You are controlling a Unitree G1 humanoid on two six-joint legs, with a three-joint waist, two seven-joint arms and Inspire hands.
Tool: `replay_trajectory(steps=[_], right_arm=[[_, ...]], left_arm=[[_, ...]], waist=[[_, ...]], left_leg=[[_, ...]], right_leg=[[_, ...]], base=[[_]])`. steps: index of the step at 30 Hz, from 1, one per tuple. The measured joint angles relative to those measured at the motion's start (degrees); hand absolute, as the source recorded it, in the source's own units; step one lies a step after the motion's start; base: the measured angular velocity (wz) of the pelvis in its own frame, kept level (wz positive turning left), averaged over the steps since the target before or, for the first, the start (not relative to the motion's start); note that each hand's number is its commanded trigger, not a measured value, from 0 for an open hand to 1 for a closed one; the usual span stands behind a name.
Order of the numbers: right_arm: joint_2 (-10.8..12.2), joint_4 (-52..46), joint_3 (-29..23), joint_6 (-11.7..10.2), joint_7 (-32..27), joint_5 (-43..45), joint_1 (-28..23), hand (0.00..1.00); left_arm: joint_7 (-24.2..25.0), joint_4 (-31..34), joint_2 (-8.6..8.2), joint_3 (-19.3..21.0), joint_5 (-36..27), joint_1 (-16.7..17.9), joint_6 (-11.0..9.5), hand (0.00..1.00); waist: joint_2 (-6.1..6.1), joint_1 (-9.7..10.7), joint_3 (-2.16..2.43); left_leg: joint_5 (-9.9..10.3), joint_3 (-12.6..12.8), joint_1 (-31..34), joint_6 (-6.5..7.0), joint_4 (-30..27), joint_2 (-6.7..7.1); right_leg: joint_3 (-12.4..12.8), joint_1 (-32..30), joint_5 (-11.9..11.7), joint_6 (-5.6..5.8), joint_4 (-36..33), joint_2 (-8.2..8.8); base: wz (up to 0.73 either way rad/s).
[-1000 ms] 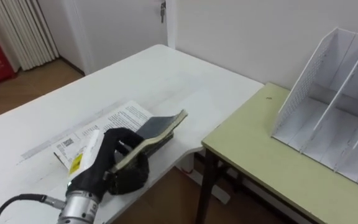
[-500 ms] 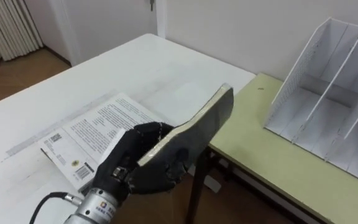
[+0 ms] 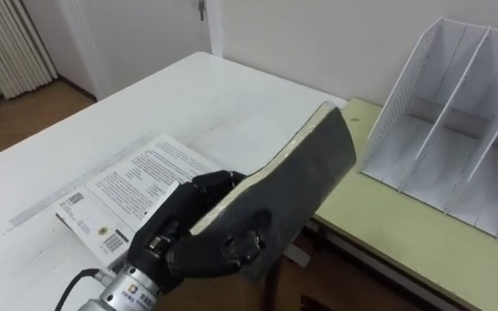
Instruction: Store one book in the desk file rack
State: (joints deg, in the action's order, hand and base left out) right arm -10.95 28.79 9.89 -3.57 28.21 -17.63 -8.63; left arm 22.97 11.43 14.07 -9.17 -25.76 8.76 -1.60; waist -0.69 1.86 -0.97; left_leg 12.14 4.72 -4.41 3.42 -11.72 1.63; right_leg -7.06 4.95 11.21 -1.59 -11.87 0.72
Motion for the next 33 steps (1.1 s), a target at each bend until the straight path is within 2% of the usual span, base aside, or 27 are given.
replay_trajectory(steps=[1, 3, 5, 10, 13, 16, 22, 29, 33], right_arm=[[-0.1, -1.4, 0.0, 0.0, 0.9, -2.7, -0.2, 0.00], [-0.7, -5.5, -0.5, 0.3, 2.9, -7.4, -0.7, 0.00], [-0.9, -8.2, -1.5, 0.7, 4.4, -9.7, -0.7, 0.00], [-1.1, -14.2, -2.3, 2.6, 7.6, -15.4, -0.7, 0.00], [-1.3, -16.8, -2.3, 3.8, 8.8, -18.6, -0.7, 0.00], [-2.5, -19.3, -2.1, 5.0, 9.6, -22.2, -0.8, 0.00], [-2.9, -21.0, -2.0, 5.0, 12.2, -28.3, -0.9, 0.00], [-3.0, -22.0, -1.6, 5.1, 13.4, -30.6, -0.9, 0.00], [-3.0, -23.6, -1.6, 6.2, 15.2, -34.9, -0.9, 0.00]], left_arm=[[1.0, 0.0, 0.64, 0.0, -1.4, 0.0, 0.0, 1.00], [2.7, 0.0, 1.83, 0.1, -3.7, 0.0, 0.0, 1.00], [3.6, -0.2, 2.47, 0.2, -3.8, 0.0, 0.0, 1.00], [6.1, -0.7, 2.34, 0.1, -4.1, 0.7, 0.6, 1.00], [7.1, -2.0, 2.30, 0.1, -4.1, 1.3, 2.2, 1.00], [8.6, -4.6, 2.35, 0.0, -7.2, 1.4, 3.0, 1.00], [9.0, -4.8, 2.46, 0.0, -12.7, 1.7, 3.0, 1.00], [10.4, -7.2, 2.49, 0.1, -16.5, 1.4, 3.0, 1.00], [11.4, -8.2, 2.45, 0.2, -19.9, 1.3, 3.0, 1.00]], waist=[[0.28, 0.1, -0.09], [0.41, 0.0, 0.00], [0.39, 0.0, 0.02], [0.27, -0.2, 0.15], [0.29, -0.3, 0.18], [0.26, -0.5, 0.21], [0.31, -0.9, 0.60], [0.35, -1.6, 0.61], [0.47, -2.3, 0.59]], left_leg=[[0.0, 0.0, 0.0, 0.00, 0.0, 0.00], [0.0, 0.1, 0.1, 0.04, 0.0, 0.04], [0.0, 0.1, 0.0, 0.05, 0.0, 0.04], [0.0, 0.1, -0.2, 0.04, 0.4, -0.03], [0.1, 0.3, -0.1, 0.06, 0.4, -0.06], [0.1, 0.7, -0.1, 0.11, 0.2, -0.08], [0.1, 1.3, 0.0, 0.15, -0.1, -0.15], [0.1, 1.3, 0.1, 0.15, -0.8, -0.21], [0.1, 1.3, 0.1, 0.15, -1.0, -0.25]], right_leg=[[0.1, -0.1, 0.0, 0.00, 0.0, -0.02], [0.5, -0.4, 0.0, 0.01, 0.0, -0.09], [0.6, -0.2, 0.0, 0.02, 0.1, -0.12], [1.3, -1.0, 0.0, 0.02, -0.4, -0.24], [1.6, -1.0, 0.0, 0.04, -0.9, -0.26], [2.0, -1.1, 0.0, 0.04, -1.2, -0.25], [2.4, -1.9, 0.0, 0.04, -2.2, -0.23], [2.3, -2.1, 0.0, 0.04, -3.0, -0.22], [2.1, -2.1, 0.0, 0.03, -2.9, -0.19]], base=[[-0.04], [-0.05], [-0.02], [-0.06], [-0.07], [-0.06], [-0.06], [0.00], [0.00]])
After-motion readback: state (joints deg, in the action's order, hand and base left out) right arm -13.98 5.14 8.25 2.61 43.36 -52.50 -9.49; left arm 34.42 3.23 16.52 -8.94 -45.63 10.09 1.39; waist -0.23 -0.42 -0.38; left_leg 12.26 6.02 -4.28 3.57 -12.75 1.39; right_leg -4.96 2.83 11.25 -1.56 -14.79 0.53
